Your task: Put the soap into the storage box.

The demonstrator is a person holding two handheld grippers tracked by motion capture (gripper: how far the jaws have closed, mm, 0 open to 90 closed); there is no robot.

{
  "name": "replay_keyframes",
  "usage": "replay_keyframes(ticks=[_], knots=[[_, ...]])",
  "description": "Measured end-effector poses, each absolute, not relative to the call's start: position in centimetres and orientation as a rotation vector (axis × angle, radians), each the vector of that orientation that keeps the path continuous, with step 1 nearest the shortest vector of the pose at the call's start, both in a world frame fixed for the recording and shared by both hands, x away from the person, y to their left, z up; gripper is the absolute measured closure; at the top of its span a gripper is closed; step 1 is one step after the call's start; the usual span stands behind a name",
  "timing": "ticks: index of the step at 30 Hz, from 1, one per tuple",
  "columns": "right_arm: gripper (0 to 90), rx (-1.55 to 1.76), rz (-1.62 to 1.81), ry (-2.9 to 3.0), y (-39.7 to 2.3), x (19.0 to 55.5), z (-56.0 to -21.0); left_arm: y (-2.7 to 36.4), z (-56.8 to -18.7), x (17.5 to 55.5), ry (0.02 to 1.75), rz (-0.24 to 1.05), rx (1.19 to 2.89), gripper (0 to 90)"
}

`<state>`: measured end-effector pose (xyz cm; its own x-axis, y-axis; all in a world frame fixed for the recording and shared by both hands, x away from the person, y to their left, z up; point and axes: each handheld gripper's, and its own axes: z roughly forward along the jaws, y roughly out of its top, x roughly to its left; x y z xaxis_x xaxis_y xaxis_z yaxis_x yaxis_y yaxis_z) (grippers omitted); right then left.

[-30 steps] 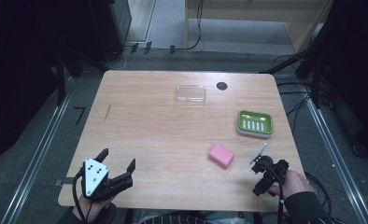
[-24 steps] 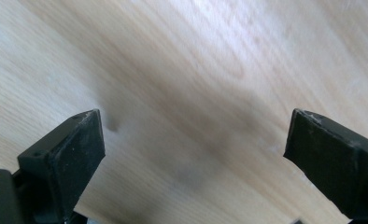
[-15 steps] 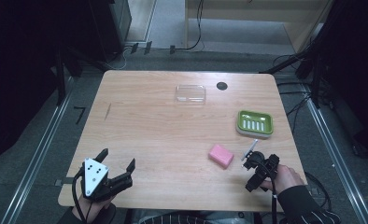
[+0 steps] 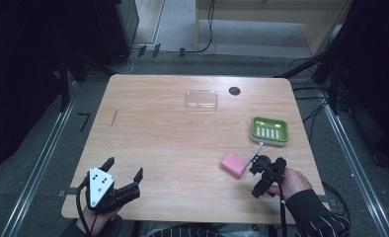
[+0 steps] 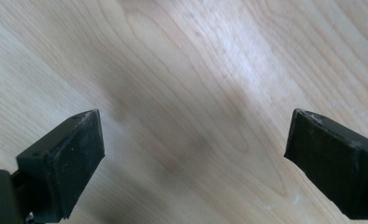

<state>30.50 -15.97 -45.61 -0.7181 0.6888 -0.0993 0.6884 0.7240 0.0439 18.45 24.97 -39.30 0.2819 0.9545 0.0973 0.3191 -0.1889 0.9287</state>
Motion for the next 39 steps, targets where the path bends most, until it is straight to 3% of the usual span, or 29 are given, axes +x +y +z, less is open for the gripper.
replay_keyframes(ticks=[39], knots=[[0.0,1.038,0.046,2.885,-11.6,34.4,-45.8,25.1,-39.3,18.5,1.180,0.923,1.680,13.4]])
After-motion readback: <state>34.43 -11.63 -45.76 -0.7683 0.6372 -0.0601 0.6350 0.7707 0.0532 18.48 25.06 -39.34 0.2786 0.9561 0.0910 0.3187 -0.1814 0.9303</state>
